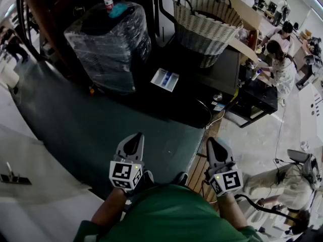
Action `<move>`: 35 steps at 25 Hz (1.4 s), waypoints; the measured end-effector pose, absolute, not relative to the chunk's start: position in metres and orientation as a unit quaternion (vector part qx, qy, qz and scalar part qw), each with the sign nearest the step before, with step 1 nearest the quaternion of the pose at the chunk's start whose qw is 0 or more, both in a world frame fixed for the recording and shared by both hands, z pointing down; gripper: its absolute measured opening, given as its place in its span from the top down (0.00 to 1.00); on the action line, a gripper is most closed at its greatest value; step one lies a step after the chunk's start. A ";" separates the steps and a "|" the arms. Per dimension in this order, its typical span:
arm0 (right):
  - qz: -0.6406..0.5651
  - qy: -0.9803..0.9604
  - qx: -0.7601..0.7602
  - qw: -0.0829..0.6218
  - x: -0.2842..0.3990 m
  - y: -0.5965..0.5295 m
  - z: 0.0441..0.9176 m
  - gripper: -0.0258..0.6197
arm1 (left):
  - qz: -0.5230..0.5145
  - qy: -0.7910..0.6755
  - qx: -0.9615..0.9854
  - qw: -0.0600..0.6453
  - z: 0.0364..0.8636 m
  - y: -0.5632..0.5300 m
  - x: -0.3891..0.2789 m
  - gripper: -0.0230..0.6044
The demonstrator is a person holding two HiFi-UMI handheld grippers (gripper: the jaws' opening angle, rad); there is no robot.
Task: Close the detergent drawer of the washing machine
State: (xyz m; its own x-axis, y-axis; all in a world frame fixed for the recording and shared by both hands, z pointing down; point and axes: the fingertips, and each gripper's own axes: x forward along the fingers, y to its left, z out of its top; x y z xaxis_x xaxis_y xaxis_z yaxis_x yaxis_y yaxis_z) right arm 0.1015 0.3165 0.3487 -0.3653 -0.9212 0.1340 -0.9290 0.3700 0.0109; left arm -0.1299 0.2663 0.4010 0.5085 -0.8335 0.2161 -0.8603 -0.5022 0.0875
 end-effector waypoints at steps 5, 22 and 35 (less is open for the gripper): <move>0.030 -0.822 0.565 0.059 0.092 0.313 0.350 0.94 | 0.074 -0.488 0.865 0.091 0.404 0.261 -0.140 0.93; -0.198 -0.775 0.562 0.210 -0.007 0.282 0.328 0.94 | 0.060 -0.434 0.895 0.085 0.414 0.223 -0.209 0.93; -0.076 -0.780 0.608 0.128 -0.004 0.217 0.355 0.94 | 0.078 -0.415 0.900 0.107 0.457 0.158 -0.175 0.93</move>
